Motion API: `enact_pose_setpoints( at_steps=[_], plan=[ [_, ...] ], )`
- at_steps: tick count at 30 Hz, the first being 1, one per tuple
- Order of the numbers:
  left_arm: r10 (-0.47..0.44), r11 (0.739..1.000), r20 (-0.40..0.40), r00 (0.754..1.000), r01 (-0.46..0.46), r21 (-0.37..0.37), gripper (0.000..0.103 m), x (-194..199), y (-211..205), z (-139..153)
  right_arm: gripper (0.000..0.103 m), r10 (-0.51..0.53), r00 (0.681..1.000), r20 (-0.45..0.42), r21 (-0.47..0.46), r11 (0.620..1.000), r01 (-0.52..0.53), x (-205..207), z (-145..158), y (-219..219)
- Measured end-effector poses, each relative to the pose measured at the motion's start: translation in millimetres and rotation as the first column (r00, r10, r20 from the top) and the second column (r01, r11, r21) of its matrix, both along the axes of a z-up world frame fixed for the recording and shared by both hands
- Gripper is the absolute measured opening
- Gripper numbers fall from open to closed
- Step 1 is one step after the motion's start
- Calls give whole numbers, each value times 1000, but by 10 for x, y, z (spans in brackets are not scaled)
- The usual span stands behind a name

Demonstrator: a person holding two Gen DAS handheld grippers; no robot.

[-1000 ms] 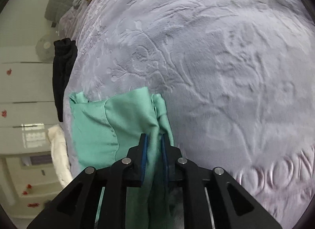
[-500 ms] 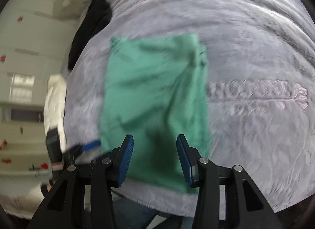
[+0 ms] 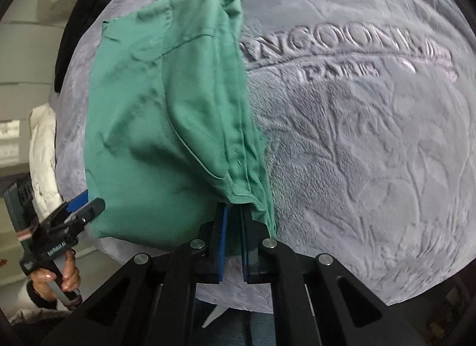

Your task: Fold large clothes

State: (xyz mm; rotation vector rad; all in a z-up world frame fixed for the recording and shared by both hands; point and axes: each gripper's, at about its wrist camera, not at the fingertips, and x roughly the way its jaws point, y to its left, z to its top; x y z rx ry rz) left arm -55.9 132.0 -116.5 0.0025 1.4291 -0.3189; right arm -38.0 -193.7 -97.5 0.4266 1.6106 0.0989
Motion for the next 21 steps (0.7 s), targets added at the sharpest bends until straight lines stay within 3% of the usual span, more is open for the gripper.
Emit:
enact_pose_setpoints(
  at_steps=[9,16,17,18,19,20,21],
  plan=[
    [18,1000,-5,1000,-18,7,90,-35,1,-49,5,-10,1000,-12,-12,1000,10,7,-172,2],
    [20,1000,-14,1000,-20,16,90,5,-52,-47,12,26,998,59,44,999,-29,1,313,40],
    [19,1000,-14,1000,-18,17,90,9,-58,-47,16,22,996,82,56,998,-27,8,393,41],
    [17,1000,-15,1000,-17,20,90,14,-70,-47,31,16,995,99,60,998,-22,-2,460,7],
    [15,1000,-18,1000,-15,23,90,22,-78,-44,57,6,993,122,61,998,-13,49,525,28],
    [14,1000,-20,1000,-14,26,90,30,-90,-43,67,-2,990,140,59,998,-6,70,573,37],
    [14,1000,-23,1000,-13,28,90,40,-104,-41,68,-9,986,168,53,999,0,111,626,43]
  ],
)
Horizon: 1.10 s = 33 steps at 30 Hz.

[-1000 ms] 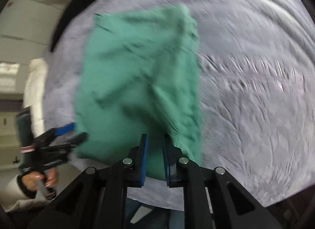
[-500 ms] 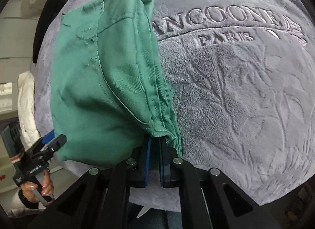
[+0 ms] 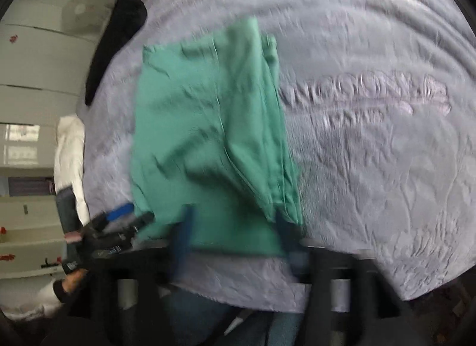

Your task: Fold large clothes

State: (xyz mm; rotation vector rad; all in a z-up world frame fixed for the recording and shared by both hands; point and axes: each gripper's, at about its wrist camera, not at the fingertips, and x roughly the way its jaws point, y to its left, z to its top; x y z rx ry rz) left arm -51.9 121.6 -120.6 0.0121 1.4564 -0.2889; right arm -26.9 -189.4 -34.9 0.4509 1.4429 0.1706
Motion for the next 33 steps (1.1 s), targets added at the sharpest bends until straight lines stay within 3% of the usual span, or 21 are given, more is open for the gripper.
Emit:
enact_pose_setpoints(
  at_steps=[2,3,7,8,16,21,33],
  plan=[
    [0,1000,-9,1000,0,2,90,26,-8,4,67,0,1000,-1,-16,1000,0,76,-8,12],
    [2,1000,-18,1000,-2,2,90,48,-13,6,61,-8,1000,-20,-32,999,7,133,-63,8],
    [4,1000,-34,999,-4,10,90,101,2,28,21,-59,994,-88,-29,998,57,249,-299,67],
    [4,1000,-34,999,-4,11,90,99,-4,30,18,-70,993,-95,-41,997,67,244,-333,42],
    [5,999,-32,999,-4,34,90,112,-30,20,17,-179,969,-169,-32,984,176,215,-728,-158],
    [-4,998,-30,1000,6,58,90,132,-121,27,17,-123,979,-163,-82,990,111,298,-728,-13],
    [-14,997,-40,999,17,73,90,220,-164,3,23,-146,976,-165,-58,989,138,203,-691,-153]
  ],
)
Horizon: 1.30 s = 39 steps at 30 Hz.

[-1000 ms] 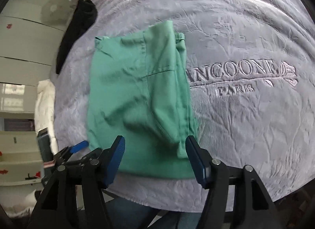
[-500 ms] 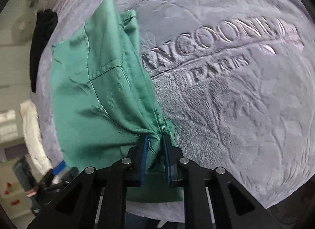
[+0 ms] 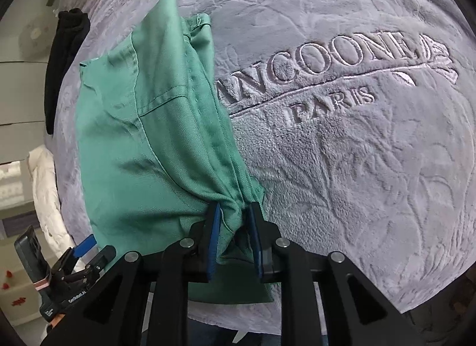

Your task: Fold large clothes

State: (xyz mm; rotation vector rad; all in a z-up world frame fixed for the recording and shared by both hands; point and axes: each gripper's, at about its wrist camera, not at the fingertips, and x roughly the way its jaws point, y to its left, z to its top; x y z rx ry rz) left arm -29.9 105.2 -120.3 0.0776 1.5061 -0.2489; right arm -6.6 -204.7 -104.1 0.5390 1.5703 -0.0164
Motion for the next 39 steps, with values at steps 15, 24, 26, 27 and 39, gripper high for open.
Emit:
enact_pose_setpoints(
  at_steps=[15,24,26,27,39],
  plan=[
    [59,997,79,995,-63,37,103,212,32,340,72,49,997,63,-99,994,-43,26,477,52],
    [68,996,152,986,-76,50,103,354,-138,763,84,207,969,132,-273,948,-165,330,952,519],
    [71,996,165,984,-80,48,103,367,-159,820,85,229,964,137,-311,934,-178,345,1014,582],
    [71,996,173,982,-80,48,103,401,-175,859,86,236,961,144,-326,928,-179,352,1050,613],
    [83,990,235,969,-106,90,103,428,-264,1117,103,230,963,141,-375,913,-163,366,1194,717]
  ],
)
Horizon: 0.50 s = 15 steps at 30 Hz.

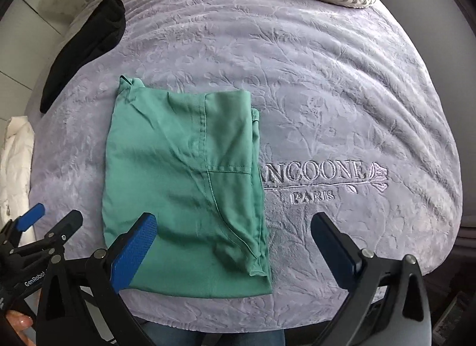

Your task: Fold large clothes

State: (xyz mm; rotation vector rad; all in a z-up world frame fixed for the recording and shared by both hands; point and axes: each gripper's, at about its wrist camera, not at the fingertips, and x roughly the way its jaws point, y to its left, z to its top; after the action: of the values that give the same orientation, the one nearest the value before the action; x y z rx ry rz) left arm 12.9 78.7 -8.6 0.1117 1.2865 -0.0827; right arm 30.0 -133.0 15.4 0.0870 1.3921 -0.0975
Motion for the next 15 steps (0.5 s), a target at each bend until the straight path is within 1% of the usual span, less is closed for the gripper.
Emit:
enact_pose_setpoints(
  at_steps=[5,15],
  plan=[
    [-11,1000,8,1000,11,1,103,-7,-45,56,103,-5,1000,-3,-12,1000,5,7,23,15],
    [-17,1000,9,1000,17,-4,103,-35,-83,75,103,1,1000,-4,-19,1000,-1,-4,31,25]
  ],
)
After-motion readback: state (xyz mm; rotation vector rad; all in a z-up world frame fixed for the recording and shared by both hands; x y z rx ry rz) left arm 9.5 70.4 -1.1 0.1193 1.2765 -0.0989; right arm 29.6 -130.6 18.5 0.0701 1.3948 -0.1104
